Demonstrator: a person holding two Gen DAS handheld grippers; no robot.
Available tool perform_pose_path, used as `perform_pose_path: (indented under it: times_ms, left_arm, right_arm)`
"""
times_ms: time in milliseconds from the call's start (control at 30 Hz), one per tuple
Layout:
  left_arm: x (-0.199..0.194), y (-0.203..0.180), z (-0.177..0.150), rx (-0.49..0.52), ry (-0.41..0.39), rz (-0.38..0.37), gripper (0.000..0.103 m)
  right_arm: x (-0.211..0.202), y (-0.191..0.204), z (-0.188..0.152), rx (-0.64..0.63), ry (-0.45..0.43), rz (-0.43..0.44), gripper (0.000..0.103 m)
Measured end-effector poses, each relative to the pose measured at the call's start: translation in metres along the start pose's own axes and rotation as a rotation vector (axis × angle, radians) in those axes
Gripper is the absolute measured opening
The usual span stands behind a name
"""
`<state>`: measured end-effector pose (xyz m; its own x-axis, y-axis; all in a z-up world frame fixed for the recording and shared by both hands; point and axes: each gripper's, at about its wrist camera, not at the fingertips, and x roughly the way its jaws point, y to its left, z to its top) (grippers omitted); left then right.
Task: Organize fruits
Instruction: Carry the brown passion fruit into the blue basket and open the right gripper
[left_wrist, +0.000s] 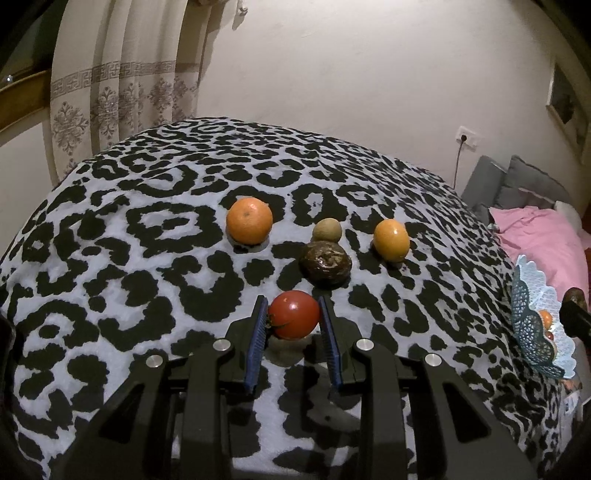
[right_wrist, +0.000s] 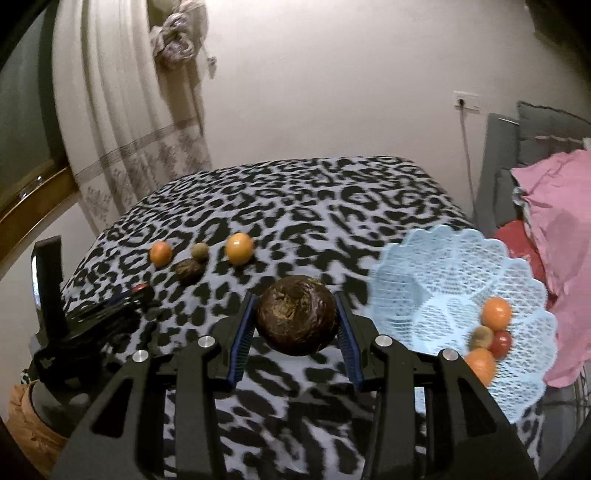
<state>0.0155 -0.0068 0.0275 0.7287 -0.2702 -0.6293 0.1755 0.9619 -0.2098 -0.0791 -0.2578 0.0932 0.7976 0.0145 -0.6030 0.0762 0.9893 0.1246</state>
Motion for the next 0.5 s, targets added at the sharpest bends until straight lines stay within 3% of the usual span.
perform_pose_path:
  times_ms: [233, 500]
  left_arm:
    - [-0.005, -0.006, -0.004, 0.023, 0.005, 0.009, 0.028]
    - [-0.01, -0.02, -0.008, 0.057, 0.009, 0.007, 0.028]
  right_arm:
    - [-0.01, -0.041, -0.008, 0.098, -0.017, -0.069, 0.043]
    - [-0.009, -0.065, -0.02, 0.146, -0.002, -0.091, 0.043]
